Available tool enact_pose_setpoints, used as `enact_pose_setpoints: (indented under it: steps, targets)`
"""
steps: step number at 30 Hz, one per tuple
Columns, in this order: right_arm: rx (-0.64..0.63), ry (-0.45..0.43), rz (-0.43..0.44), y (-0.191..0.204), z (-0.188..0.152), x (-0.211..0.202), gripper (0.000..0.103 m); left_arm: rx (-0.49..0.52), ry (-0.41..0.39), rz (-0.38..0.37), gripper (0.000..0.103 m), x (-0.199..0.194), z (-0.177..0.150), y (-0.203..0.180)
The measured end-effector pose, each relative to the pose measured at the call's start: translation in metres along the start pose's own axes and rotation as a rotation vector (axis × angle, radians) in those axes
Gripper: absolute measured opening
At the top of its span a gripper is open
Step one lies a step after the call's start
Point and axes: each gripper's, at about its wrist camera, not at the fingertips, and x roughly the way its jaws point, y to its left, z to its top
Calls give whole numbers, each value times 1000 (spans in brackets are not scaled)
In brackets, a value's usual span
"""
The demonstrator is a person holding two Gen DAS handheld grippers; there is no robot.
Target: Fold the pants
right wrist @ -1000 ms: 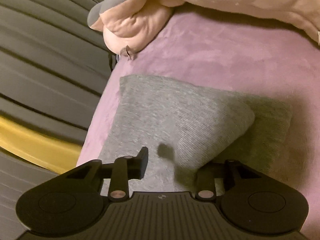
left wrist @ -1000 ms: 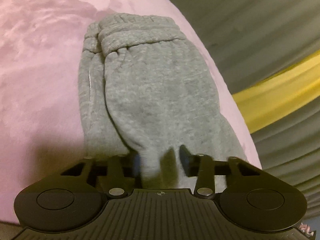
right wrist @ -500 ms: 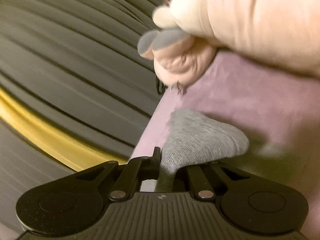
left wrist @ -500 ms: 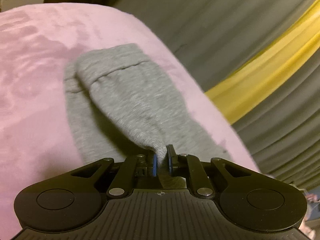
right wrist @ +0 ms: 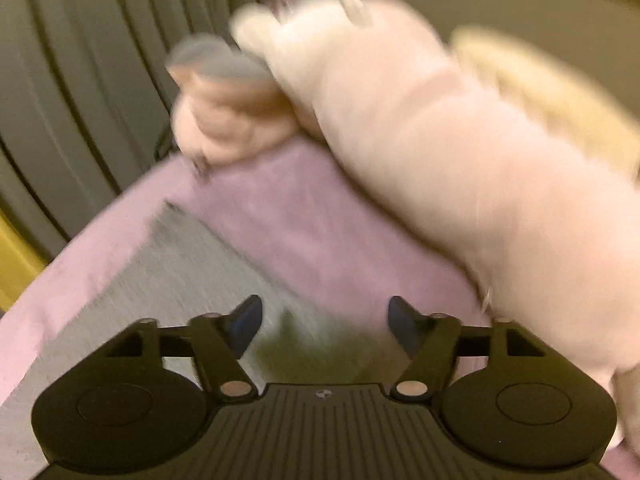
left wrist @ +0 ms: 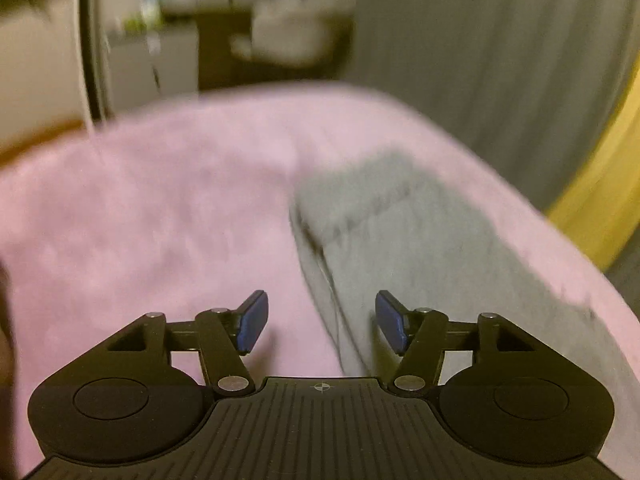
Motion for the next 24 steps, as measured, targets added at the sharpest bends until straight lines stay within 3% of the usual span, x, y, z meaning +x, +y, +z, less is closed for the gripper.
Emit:
enact_pose_setpoints:
  steps: [2, 4, 7, 9, 11, 13, 14, 16, 18, 20, 24]
  targets:
    - [-29, -27, 64, 28, 3, -8, 78, 32, -47, -62, 76, -10, 0, -17]
    - [-84, 1, 196, 63, -4, -11, 86, 71, -58, -132, 85, -15, -6, -37]
    - [-221, 157, 425, 128, -30, -10, 87, 105, -33, -200, 86, -6, -23, -75]
    - [-299, 301, 606, 175, -56, -10, 87, 95, 19, -201, 89, 3, -36, -93]
    - [-345, 413, 730, 216, -77, -11, 87, 140, 47, -166, 90, 15, -53, -106]
    - [-390, 476, 792, 253, -93, -14, 87, 223, 105, -14, 84, 29, -62, -118]
    - [-416, 492, 817, 273, -99, -16, 87, 213, 126, 13, 80, 33, -60, -116]
    - [-475, 483, 850, 309, -107, -24, 87, 138, 107, 16, 80, 35, -53, -103]
    - [-526, 445, 872, 339, -108, -27, 87, 80, 70, 64, 84, 36, -51, -94]
    - [-547, 452, 904, 367, -110, -28, 85, 44, 87, 93, 87, 43, -48, -90]
    - [-559, 549, 929, 407, -117, -16, 61, 13, 89, 74, 89, 52, -43, -82]
